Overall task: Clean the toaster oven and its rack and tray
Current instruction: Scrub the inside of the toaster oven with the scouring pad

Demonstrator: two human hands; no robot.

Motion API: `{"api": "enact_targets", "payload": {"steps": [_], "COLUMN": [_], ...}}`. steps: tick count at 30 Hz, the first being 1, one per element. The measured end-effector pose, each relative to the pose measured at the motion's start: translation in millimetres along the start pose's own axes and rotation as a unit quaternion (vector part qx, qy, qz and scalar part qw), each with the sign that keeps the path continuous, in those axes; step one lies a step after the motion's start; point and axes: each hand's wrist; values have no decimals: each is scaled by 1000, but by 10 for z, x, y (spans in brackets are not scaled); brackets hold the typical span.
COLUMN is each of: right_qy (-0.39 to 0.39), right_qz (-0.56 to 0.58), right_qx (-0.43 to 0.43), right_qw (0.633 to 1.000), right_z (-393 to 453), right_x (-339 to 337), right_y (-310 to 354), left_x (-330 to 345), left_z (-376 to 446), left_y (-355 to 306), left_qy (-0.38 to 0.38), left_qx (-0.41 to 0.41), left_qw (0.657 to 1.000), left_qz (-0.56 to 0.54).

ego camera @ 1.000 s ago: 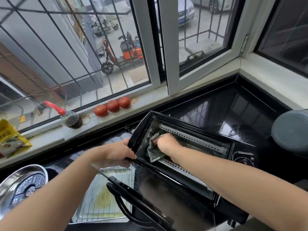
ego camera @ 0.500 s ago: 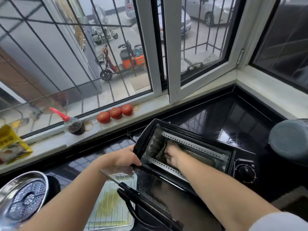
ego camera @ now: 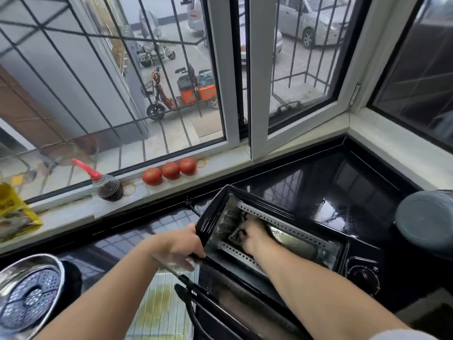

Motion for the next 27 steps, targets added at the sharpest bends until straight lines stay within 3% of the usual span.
{"api": "enact_targets", "payload": {"steps": [7, 13, 18, 27], "right_qy": [17, 12, 12, 13], "right_qz": [75, 20, 71, 44], "right_qx": [12, -13, 5, 7], "right_qw": [997, 1000, 997, 999], "right_z": [-23, 34, 71, 154], "right_x": [-21, -10, 1, -48], "right_y": [-7, 4, -15, 10], "left_x": [-10, -64, -61, -60], "left_z": [144, 176, 176, 200], "left_y": [95, 12, 12, 5], "left_qy": [-15, 9, 20, 7], "left_qx": [-8, -6, -4, -2], "left_qw": [1000, 1000, 1000, 1000], "left_qz": [12, -5, -12, 1]}}
Point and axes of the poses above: each hand's wrist, its own z-axis towards the middle knuckle, its own x-axis out of the palm, y = z × x, and after that the axes turned 6 degrees about y, right-handed
